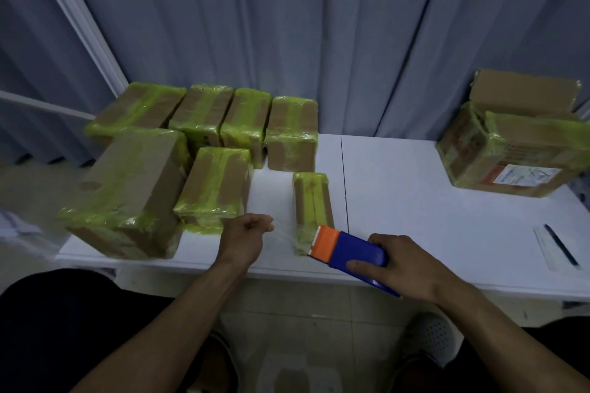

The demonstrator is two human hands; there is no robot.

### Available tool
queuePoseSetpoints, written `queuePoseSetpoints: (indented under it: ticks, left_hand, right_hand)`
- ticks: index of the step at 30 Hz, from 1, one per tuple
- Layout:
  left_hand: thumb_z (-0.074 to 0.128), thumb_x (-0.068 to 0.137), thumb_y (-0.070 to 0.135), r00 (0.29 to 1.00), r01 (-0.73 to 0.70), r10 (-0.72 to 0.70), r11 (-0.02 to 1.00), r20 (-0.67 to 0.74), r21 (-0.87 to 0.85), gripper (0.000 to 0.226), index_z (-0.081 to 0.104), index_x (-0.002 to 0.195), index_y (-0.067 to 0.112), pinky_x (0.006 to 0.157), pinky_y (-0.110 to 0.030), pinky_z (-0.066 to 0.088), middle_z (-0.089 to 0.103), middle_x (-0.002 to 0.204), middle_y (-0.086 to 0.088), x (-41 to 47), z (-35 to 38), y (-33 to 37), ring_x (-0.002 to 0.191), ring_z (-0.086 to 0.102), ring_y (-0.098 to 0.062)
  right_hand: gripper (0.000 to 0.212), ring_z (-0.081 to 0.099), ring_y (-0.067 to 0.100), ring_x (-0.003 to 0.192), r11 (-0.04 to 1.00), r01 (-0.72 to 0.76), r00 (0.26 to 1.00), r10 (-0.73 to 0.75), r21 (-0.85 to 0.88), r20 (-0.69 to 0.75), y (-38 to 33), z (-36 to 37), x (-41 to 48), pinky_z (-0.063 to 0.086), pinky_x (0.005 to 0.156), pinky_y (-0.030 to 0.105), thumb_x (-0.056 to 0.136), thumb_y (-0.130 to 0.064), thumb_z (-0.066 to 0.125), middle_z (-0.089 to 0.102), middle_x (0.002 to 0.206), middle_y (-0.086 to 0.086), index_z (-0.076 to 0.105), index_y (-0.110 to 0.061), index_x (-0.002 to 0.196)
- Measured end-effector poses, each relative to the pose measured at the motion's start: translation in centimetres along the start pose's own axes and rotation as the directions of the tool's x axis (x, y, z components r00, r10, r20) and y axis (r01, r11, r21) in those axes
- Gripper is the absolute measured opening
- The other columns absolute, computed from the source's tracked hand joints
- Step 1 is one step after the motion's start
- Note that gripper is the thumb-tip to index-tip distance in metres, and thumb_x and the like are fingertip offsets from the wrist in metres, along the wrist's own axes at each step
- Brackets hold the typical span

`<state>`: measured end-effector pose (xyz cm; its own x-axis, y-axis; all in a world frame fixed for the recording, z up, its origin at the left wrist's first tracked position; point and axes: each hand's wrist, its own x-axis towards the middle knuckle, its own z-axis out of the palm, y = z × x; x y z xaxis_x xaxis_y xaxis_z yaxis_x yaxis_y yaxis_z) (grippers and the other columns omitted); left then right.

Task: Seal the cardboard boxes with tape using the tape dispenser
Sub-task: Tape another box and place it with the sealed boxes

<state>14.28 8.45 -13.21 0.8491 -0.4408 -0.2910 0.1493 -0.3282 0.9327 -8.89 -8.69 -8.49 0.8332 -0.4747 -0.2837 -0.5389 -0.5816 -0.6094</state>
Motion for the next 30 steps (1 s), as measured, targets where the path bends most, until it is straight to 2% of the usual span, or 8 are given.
queuePoseSetpoints:
  ticks: [3,5,10,13,15,19,22,30]
  left_hand:
    - [0.065,0.095,0.016,0.999,0.037,-0.037,0.999,-0.006,0.009,0.008,0.073,0.094,0.015,0.068,-0.014,0.041,0.071,0.084,0.008,0.1,0.3,-0.5,0.080,0.061,0.003]
    - [0.064,0.095,0.019,0.997,0.068,-0.068,0.998,0.030,0.004,0.009,0.072,0.095,0.015,0.072,-0.022,0.046,0.072,0.086,0.008,0.1,0.5,-1.3,0.082,0.062,-0.006]
    - [0.064,0.095,0.018,0.979,0.178,-0.174,0.984,0.110,-0.027,0.008,0.071,0.095,0.014,0.058,-0.023,0.042,0.071,0.092,0.003,0.2,1.1,-2.1,0.070,0.053,-0.012]
    - [0.069,0.090,0.017,0.988,0.140,-0.138,0.990,0.075,-0.016,0.002,0.070,0.088,0.018,0.071,-0.025,0.044,0.067,0.085,0.004,0.7,1.1,-2.7,0.077,0.059,-0.012]
    - [0.069,0.090,0.018,0.990,0.133,-0.132,0.991,0.051,-0.017,0.002,0.069,0.088,0.018,0.072,-0.026,0.045,0.065,0.083,0.004,0.9,1.2,-3.2,0.079,0.059,-0.014]
    - [0.066,0.093,0.015,0.990,0.129,-0.129,0.992,0.051,0.008,0.006,0.068,0.088,0.019,0.085,-0.029,0.046,0.067,0.092,0.005,1.5,1.8,-4.3,0.090,0.061,-0.015]
    - [0.067,0.092,0.011,0.990,0.116,-0.118,0.993,0.072,0.033,0.007,0.065,0.091,0.018,0.085,-0.025,0.045,0.066,0.093,0.005,1.8,2.2,-5.0,0.094,0.062,-0.015]
    - [0.066,0.093,0.010,0.991,0.117,-0.123,0.988,0.052,0.103,0.012,0.063,0.105,0.010,0.091,-0.025,0.044,0.065,0.111,-0.006,2.8,3.5,-6.9,0.101,0.059,-0.018]
  right_hand:
    - [0.053,0.068,0.001,0.078,1.000,-0.012,0.999,0.013,-0.028,0.033,0.0,-0.2,0.3,0.053,0.067,0.016,0.072,-0.081,0.057,0.068,0.088,-0.016,0.057,-0.033,0.095]
    - [0.056,0.067,0.001,0.080,0.998,-0.024,0.999,0.026,-0.057,0.037,-0.1,-0.3,0.5,0.052,0.068,0.014,0.069,-0.082,0.055,0.066,0.090,-0.019,0.055,-0.034,0.097]
    - [0.069,0.068,0.005,0.079,0.983,-0.083,0.996,0.076,-0.163,-0.051,-0.3,-0.1,1.3,0.060,0.072,0.021,0.063,-0.092,0.050,0.069,0.093,-0.014,0.056,-0.033,0.100]
    - [0.061,0.066,0.005,0.077,0.960,-0.082,0.995,0.062,-0.268,-0.081,-1.2,0.2,1.9,0.059,0.071,0.021,0.073,-0.088,0.056,0.067,0.092,-0.014,0.055,-0.033,0.100]
    - [0.056,0.063,0.004,0.076,0.941,-0.077,0.994,0.047,-0.328,-0.098,-1.8,0.3,2.2,0.054,0.066,0.019,0.078,-0.083,0.059,0.063,0.090,-0.015,0.053,-0.032,0.100]
    - [0.060,0.062,0.007,0.079,0.902,-0.100,0.993,0.061,-0.420,-0.106,-2.4,0.7,3.0,0.051,0.066,0.020,0.079,-0.082,0.060,0.070,0.102,-0.009,0.056,-0.029,0.108]
    - [0.069,0.066,0.011,0.087,0.880,-0.119,0.992,0.081,-0.461,-0.102,-2.4,1.1,3.8,0.052,0.068,0.022,0.080,-0.081,0.060,0.071,0.108,-0.006,0.060,-0.024,0.118]
    - [0.074,0.068,0.015,0.090,0.863,-0.199,0.980,0.180,-0.465,-0.085,-2.3,2.0,5.8,0.058,0.074,0.029,0.077,-0.080,0.064,0.071,0.109,-0.003,0.062,-0.020,0.121]
